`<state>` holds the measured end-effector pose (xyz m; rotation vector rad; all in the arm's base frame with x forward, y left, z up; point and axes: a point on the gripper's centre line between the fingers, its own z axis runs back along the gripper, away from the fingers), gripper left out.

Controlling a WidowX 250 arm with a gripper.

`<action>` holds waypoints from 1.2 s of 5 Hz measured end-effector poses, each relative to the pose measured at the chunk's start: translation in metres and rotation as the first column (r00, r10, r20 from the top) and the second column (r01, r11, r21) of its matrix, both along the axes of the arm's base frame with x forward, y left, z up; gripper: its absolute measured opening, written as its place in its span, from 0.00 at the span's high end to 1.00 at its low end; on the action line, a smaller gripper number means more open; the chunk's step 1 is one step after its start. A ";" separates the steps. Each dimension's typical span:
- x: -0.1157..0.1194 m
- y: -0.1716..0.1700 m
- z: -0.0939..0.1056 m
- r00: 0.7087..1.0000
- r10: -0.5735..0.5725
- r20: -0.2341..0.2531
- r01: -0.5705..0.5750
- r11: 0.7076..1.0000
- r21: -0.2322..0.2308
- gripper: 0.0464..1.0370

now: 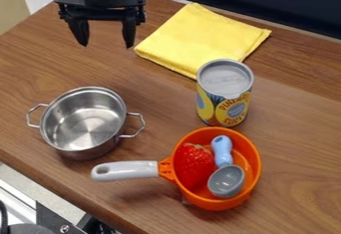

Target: Move the pot in the left side of the table

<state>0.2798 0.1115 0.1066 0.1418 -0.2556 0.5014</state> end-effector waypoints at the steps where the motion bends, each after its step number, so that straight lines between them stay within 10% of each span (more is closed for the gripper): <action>1: -0.004 -0.002 -0.009 0.999 -0.015 -0.032 0.015 1.000 -0.012 0.04; 2: -0.005 -0.001 -0.010 0.964 -0.256 -0.067 0.256 0.967 -0.011 0.04; 3: -0.012 0.008 -0.011 0.866 -0.489 -0.109 0.490 0.871 -0.015 0.04; 5: -0.033 0.026 -0.016 0.516 -0.842 -0.157 0.833 0.536 -0.140 0.04; 6: -0.047 0.023 -0.026 0.292 -0.947 -0.134 0.935 0.312 -0.169 0.04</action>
